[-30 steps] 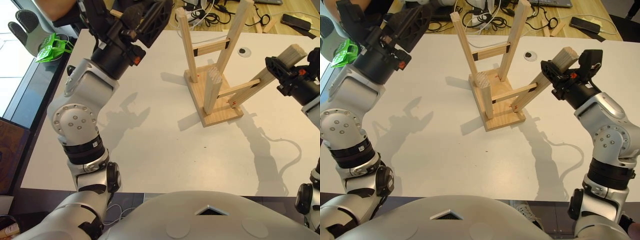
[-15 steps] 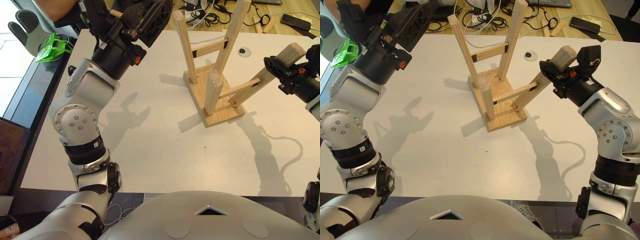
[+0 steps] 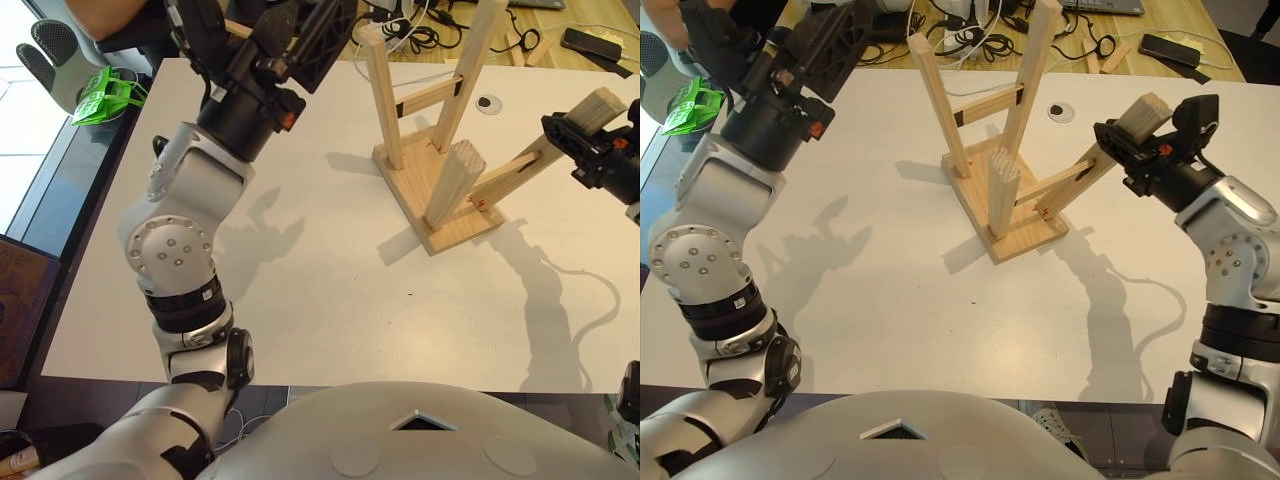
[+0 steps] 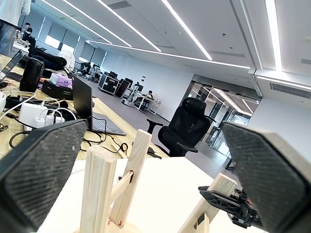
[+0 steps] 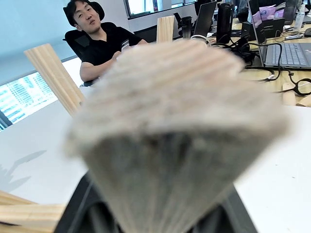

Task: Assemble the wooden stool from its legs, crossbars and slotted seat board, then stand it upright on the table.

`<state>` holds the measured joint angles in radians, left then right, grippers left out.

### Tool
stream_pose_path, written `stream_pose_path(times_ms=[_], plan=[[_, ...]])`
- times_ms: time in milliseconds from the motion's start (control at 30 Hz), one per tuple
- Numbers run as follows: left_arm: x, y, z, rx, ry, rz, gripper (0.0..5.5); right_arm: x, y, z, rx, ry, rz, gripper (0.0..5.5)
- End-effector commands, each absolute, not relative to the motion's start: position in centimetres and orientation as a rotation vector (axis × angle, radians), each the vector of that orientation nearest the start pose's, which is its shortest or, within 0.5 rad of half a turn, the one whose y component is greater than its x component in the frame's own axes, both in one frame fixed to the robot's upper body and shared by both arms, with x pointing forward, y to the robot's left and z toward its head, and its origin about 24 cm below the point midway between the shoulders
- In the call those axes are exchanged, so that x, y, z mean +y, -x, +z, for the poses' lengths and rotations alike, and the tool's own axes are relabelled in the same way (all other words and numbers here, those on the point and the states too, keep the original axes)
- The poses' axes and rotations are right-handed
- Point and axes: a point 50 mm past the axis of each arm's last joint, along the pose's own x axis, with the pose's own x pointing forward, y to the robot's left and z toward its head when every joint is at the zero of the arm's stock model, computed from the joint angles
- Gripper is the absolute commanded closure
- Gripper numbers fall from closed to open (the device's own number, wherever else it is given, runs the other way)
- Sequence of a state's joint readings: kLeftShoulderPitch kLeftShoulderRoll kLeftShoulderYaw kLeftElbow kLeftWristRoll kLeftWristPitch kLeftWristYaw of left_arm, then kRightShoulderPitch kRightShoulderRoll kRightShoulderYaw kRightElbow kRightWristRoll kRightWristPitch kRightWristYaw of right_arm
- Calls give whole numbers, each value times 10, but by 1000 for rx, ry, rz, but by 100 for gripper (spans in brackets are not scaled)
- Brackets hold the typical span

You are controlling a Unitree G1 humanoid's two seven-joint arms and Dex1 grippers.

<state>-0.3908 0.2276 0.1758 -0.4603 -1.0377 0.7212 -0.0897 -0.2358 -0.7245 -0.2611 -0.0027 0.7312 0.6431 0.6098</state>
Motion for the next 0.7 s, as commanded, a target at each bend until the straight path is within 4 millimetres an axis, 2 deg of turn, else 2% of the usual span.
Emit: stream_pose_path(times_ms=[33, 133, 433, 600, 667, 700], plan=[[129, -265, 203, -153, 558, -683, 41, -280, -272, 121, 314, -92, 444, 448], [129, -265, 203, -156, 560, -684, 41, -278, -270, 114, 337, -34, 456, 448], [130, -266, 204, -158, 558, -684, 41, -283, -253, 76, 602, 267, 501, 440], [131, -267, 205, -157, 555, -684, 41, -280, -250, 74, 632, 151, 508, 435], [131, -267, 205, -156, 555, -684, 41, -283, -249, 71, 652, 158, 496, 433], [131, -267, 205, -156, 555, -684, 41, -286, -248, 68, 685, 174, 483, 392]])
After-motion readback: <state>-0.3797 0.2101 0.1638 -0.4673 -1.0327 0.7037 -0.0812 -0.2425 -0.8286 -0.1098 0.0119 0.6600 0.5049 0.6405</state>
